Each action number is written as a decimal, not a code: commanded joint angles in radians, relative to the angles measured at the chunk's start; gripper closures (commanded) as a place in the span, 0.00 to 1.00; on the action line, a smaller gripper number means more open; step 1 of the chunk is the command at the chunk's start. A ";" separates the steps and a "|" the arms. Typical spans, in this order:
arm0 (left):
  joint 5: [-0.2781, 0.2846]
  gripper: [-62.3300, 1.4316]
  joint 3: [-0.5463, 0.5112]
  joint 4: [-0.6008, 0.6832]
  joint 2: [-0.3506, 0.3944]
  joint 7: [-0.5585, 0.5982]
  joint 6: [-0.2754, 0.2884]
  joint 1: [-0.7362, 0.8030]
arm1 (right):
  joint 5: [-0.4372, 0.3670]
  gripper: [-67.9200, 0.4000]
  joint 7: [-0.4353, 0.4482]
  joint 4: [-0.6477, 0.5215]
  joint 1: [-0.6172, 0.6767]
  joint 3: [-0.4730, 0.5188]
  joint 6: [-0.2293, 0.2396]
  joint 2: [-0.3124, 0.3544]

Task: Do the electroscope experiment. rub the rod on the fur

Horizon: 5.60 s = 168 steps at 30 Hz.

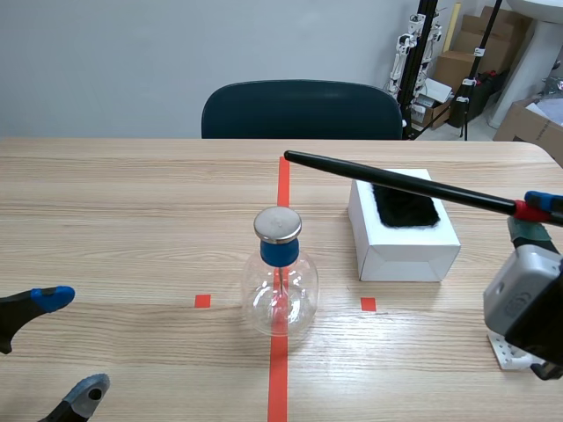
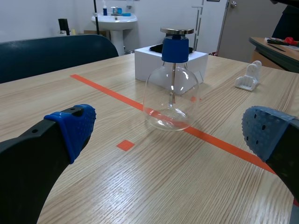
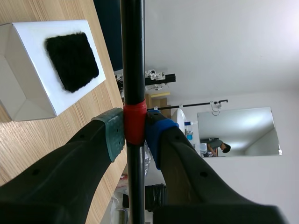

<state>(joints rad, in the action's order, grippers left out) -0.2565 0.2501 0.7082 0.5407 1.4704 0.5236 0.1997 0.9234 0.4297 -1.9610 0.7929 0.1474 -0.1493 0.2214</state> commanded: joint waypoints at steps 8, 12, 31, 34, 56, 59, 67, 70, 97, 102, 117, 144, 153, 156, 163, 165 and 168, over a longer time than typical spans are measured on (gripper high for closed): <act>0.013 0.00 -0.007 0.005 0.011 0.014 -0.005 -0.003 | -0.010 0.89 0.003 -0.025 -0.025 0.008 -0.014 0.000; 0.013 0.00 -0.007 0.005 0.011 0.014 -0.005 -0.003 | -0.010 0.89 0.002 -0.025 -0.026 0.008 -0.014 0.000; 0.013 0.00 -0.007 0.005 0.011 0.014 -0.005 -0.003 | -0.064 0.89 -0.005 -0.025 -0.026 0.008 -0.014 0.000; 0.013 0.00 -0.007 0.005 0.011 0.014 -0.005 -0.003 | -0.064 0.89 -0.005 -0.025 -0.026 0.008 -0.015 0.000; 0.013 0.00 -0.007 0.005 0.011 0.014 -0.005 -0.003 | -0.032 0.89 -0.378 -0.026 -0.184 0.011 -0.045 0.209; 0.013 0.00 -0.007 0.005 0.011 0.014 -0.005 -0.003 | -0.030 0.89 -0.409 -0.026 -0.214 0.011 -0.045 0.278; 0.013 0.00 -0.007 0.005 0.011 0.014 -0.005 -0.003 | -0.050 0.89 -0.500 -0.024 -0.283 0.009 -0.029 0.539; 0.013 0.00 -0.007 0.005 0.011 0.015 -0.005 -0.003 | -0.051 0.89 -0.507 -0.024 -0.283 0.009 0.054 0.668; 0.013 0.00 -0.007 0.005 0.011 0.015 -0.005 -0.003 | 0.075 0.89 -0.649 0.118 -0.402 -0.181 0.136 0.953; 0.013 0.00 -0.007 0.005 0.011 0.015 -0.005 -0.003 | 0.151 0.89 -0.649 0.180 -0.539 -0.297 0.140 0.869; 0.013 0.00 -0.007 0.005 0.011 0.015 -0.005 -0.003 | 0.356 0.89 -0.603 0.385 -0.730 -0.457 0.180 0.702; 0.013 0.00 -0.007 0.005 0.011 0.014 -0.005 -0.003 | 0.380 0.89 -0.650 0.415 -0.693 -0.475 0.256 0.662; 0.013 0.00 -0.007 0.005 0.011 0.014 -0.005 -0.003 | 0.369 0.89 -0.481 0.415 -0.693 -0.475 0.255 0.661; 0.013 0.00 -0.007 0.005 0.011 0.014 -0.005 -0.003 | 0.344 0.89 -0.513 0.415 -0.693 -0.475 0.255 0.662; 0.013 0.00 -0.007 0.005 0.011 0.014 -0.005 -0.003 | 0.317 0.89 -0.601 0.418 -0.676 -0.475 0.256 0.685; 0.013 0.00 -0.007 0.005 0.011 0.015 -0.005 -0.003 | 0.319 0.89 -0.590 0.418 -0.671 -0.475 0.255 0.687; 0.013 0.00 -0.007 0.005 0.011 0.015 -0.005 -0.003 | 0.319 0.89 -0.523 0.417 -0.671 -0.475 0.255 0.681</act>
<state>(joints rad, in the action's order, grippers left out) -0.2565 0.2501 0.7082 0.5407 1.4704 0.5236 0.1997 1.2366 -0.1123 -1.5417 0.1333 -0.3355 0.1089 0.8894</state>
